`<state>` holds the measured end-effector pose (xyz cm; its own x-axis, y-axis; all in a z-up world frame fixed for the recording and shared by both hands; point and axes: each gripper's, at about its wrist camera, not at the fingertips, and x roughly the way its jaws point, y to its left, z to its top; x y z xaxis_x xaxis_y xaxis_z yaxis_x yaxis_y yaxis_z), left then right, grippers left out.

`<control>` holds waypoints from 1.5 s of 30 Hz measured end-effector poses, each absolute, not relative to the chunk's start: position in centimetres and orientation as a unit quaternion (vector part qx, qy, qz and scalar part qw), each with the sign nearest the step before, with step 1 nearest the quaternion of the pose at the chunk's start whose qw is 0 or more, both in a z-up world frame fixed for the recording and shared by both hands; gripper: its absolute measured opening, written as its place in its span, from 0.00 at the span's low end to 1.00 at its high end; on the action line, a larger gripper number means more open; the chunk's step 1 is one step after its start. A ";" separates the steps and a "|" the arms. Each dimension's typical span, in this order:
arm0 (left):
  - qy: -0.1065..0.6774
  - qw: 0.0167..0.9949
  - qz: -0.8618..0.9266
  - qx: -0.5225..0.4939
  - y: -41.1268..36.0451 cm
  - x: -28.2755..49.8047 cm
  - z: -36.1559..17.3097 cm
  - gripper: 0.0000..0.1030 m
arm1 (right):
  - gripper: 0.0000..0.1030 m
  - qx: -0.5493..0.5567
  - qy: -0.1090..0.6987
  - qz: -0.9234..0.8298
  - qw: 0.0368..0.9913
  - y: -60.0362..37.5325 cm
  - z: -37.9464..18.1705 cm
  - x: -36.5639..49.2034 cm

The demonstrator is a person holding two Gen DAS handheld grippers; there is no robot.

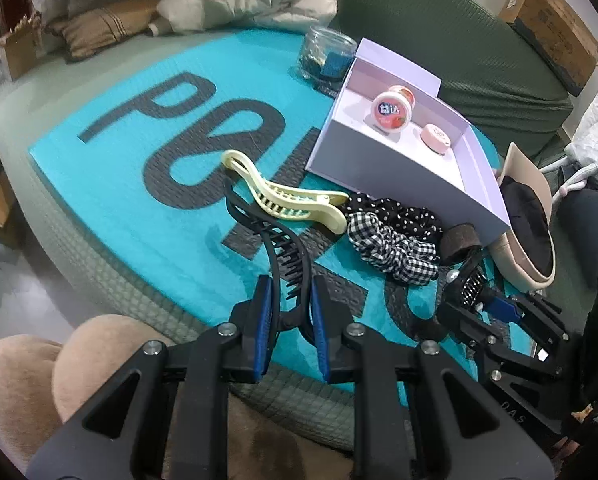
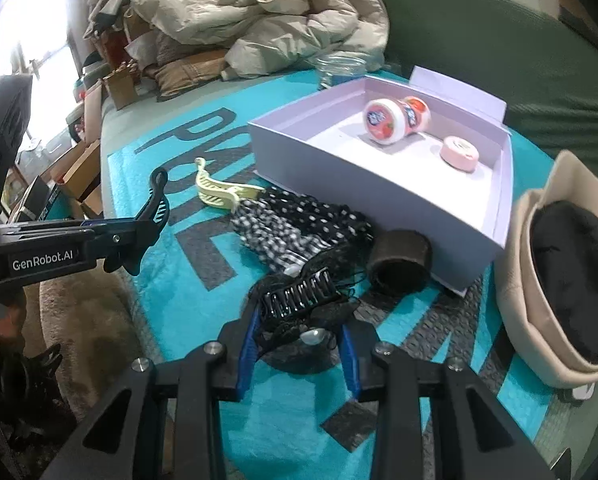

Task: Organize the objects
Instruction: 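Grasp the black claw clip with the right tool while the left tool grasps another, then carry the black clips into the box with both tools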

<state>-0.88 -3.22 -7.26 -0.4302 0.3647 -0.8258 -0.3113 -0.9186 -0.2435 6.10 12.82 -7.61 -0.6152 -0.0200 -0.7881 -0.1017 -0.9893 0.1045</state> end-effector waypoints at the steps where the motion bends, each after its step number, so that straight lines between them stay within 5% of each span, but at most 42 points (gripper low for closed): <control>1: -0.025 0.200 0.846 -0.494 -3.3 -0.9 -7.2 0.18 | 0.35 -0.437 0.068 0.896 0.021 12.7 -7.5 6.0; 25: 0.037 0.210 0.860 -0.464 -1.5 -4.0 -3.5 0.18 | 0.35 -0.399 0.038 0.916 -0.027 12.8 -3.5 1.4; 45: 0.091 0.282 0.837 -0.460 7.2 -5.5 -2.6 0.18 | 0.35 -0.393 0.061 0.917 0.040 19.7 -2.7 1.9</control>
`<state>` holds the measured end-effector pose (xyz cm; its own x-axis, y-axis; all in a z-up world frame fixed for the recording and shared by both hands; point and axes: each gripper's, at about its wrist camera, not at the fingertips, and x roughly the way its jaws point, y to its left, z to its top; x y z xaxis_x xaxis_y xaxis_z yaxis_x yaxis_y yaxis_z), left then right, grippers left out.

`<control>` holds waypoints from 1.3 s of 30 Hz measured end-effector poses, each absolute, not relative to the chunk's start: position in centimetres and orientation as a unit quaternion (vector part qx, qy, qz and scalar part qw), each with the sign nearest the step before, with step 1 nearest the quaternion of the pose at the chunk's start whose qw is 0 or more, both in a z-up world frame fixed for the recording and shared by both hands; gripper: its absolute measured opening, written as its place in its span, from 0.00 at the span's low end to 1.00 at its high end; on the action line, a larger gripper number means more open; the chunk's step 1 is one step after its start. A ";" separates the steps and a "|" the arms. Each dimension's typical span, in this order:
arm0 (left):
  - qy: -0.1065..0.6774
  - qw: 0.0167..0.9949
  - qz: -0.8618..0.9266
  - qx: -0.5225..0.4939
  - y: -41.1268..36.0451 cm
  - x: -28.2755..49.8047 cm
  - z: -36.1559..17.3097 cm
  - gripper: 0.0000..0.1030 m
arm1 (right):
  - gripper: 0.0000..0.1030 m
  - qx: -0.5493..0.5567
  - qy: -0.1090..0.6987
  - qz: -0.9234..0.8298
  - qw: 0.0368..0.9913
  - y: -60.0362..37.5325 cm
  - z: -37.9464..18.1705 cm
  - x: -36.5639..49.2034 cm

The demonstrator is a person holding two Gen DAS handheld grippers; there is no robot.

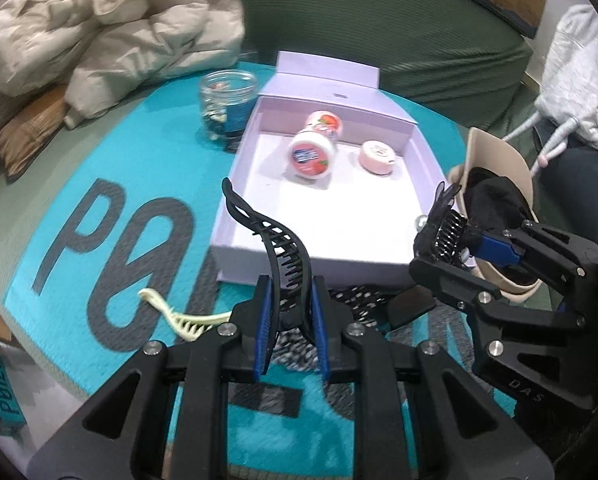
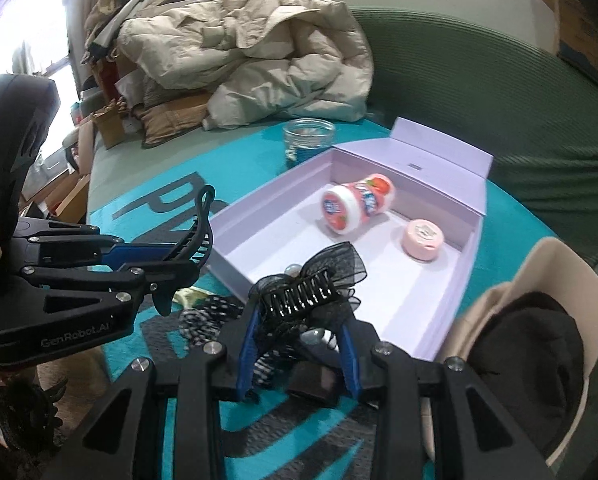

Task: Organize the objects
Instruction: 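Carry the black clips into the box with both tools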

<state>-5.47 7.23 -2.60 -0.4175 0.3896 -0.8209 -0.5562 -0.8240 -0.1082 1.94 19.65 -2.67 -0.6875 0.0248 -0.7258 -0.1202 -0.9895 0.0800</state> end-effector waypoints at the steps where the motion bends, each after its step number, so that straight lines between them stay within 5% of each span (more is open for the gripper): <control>1: 0.095 0.287 0.835 -0.459 7.8 -5.5 -2.6 0.18 | 0.35 -0.394 0.062 0.916 0.042 19.9 -2.7 2.0; 39: 0.161 0.334 0.806 -0.463 16.1 -12.5 -4.2 0.17 | 0.35 -0.425 0.082 0.898 0.081 27.9 -4.4 -4.0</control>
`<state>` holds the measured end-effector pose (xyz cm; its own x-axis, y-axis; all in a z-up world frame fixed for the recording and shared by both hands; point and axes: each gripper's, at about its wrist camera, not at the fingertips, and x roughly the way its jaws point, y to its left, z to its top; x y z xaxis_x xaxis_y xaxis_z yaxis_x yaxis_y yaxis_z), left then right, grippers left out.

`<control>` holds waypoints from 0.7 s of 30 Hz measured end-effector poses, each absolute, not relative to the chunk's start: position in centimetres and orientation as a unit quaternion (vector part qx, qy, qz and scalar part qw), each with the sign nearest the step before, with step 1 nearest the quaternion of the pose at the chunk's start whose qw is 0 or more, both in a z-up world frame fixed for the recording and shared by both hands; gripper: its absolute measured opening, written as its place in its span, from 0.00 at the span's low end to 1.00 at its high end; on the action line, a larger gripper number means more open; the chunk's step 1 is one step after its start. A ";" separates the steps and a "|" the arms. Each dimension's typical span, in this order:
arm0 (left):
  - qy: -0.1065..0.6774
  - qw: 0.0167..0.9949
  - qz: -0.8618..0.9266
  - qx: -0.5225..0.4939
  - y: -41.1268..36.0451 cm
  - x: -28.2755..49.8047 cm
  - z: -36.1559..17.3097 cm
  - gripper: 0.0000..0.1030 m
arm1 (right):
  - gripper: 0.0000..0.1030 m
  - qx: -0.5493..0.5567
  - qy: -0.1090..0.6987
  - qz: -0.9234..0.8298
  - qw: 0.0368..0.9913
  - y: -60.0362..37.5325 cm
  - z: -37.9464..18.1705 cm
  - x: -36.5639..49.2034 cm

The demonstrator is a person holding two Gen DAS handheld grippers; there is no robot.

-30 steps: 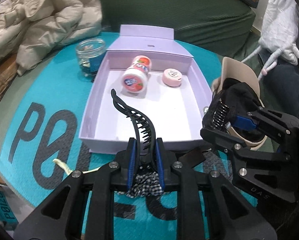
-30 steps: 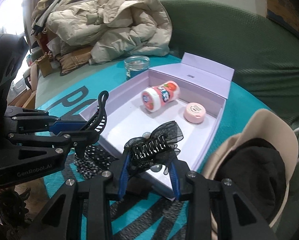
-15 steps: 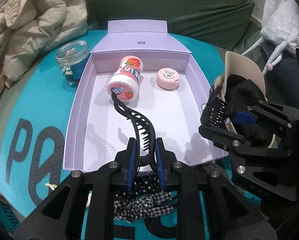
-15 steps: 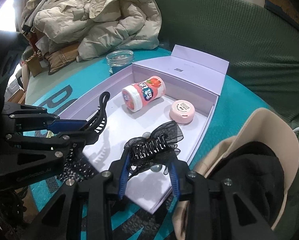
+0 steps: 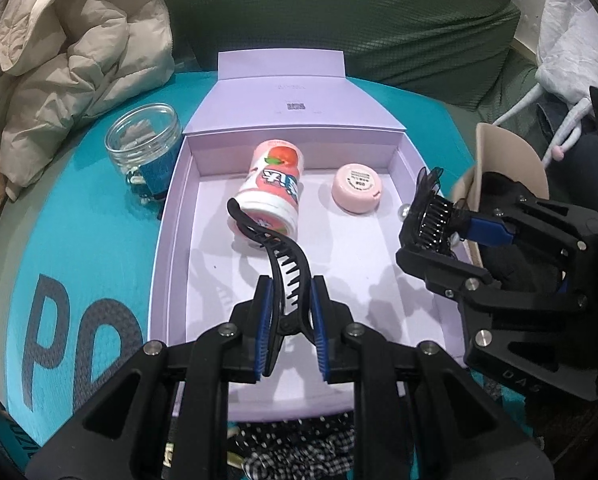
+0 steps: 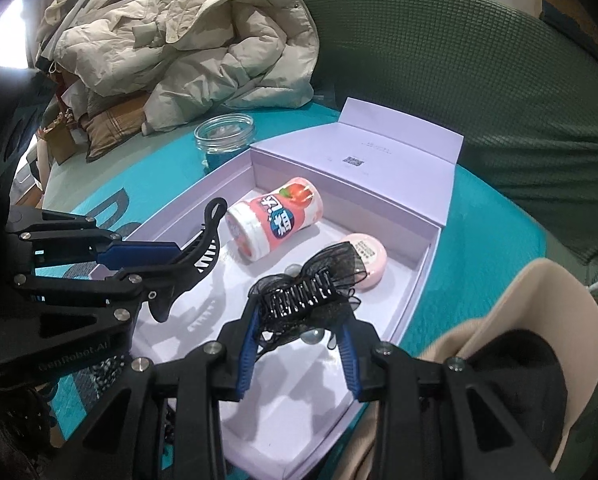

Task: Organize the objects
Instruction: 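Carry the black clips into the box with both tools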

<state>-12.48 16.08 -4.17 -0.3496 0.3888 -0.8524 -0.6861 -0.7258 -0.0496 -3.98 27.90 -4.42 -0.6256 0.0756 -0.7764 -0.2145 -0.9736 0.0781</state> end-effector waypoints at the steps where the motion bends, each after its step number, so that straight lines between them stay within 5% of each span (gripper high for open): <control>1: 0.162 0.334 0.805 -0.462 16.2 -12.7 -4.3 0.17 | 0.35 -0.427 0.083 0.897 0.080 28.0 -4.6 -4.2; 21: 0.162 0.345 0.792 -0.477 17.2 -15.3 -6.9 0.17 | 0.35 -0.464 0.086 0.878 0.078 29.1 -7.4 -7.3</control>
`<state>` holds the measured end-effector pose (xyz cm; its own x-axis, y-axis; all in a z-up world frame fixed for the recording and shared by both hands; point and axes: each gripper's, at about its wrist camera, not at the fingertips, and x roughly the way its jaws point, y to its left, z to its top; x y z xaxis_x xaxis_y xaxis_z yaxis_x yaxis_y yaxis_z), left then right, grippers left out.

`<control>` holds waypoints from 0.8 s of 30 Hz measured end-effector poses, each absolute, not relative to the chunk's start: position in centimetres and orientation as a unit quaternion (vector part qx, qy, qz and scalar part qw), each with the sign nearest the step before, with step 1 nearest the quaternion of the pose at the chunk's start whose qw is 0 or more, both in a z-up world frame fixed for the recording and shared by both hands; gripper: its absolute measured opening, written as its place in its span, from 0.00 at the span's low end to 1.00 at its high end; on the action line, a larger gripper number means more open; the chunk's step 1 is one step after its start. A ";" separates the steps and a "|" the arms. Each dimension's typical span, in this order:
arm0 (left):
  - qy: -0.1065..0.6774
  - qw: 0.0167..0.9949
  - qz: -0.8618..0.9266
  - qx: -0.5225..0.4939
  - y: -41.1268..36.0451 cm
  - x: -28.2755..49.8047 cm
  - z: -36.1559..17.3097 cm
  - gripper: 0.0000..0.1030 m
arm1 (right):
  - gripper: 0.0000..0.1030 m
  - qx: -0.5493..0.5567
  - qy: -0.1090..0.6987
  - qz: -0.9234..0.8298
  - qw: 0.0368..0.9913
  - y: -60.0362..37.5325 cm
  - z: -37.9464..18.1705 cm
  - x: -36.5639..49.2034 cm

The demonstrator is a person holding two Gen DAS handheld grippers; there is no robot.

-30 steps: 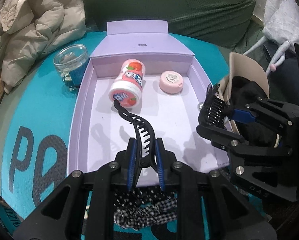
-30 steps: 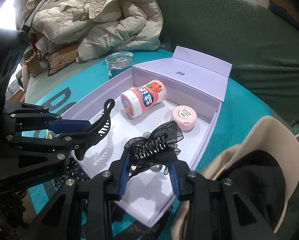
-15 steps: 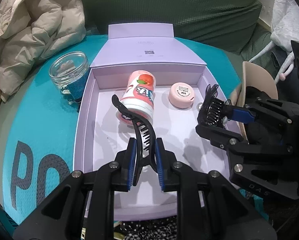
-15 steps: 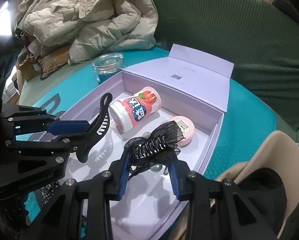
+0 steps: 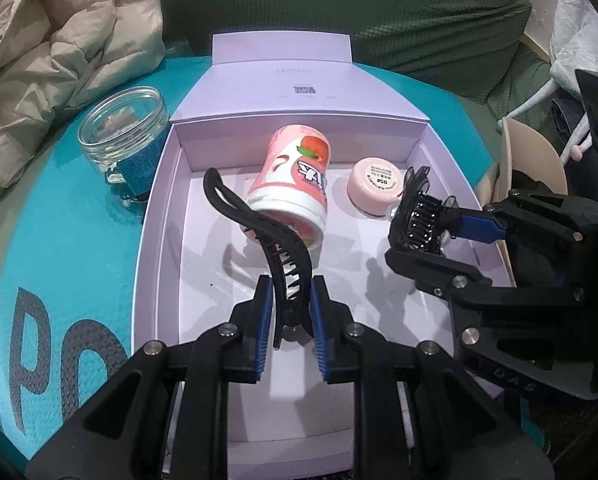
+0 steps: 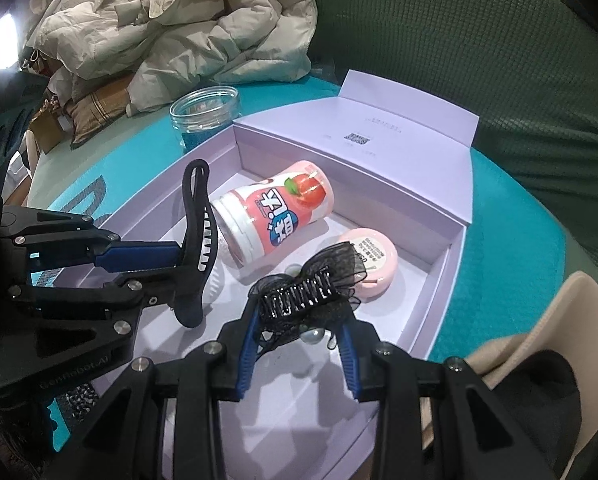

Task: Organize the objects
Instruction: 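Carry the black clips into the box with both tools, then lower both black clips onto the box floor beside the pink bottle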

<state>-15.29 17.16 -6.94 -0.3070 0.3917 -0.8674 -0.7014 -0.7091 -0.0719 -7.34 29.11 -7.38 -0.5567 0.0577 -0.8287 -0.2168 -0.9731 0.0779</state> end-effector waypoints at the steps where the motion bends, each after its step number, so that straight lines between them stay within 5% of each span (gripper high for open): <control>1: 0.164 0.348 0.790 -0.477 17.2 -15.3 -7.0 0.17 | 0.35 -0.466 0.086 0.877 0.078 29.1 -7.5 -7.4; 24: 0.164 0.339 0.780 -0.499 16.9 -17.7 -9.3 0.18 | 0.35 -0.500 0.080 0.858 0.085 29.3 -9.7 -10.0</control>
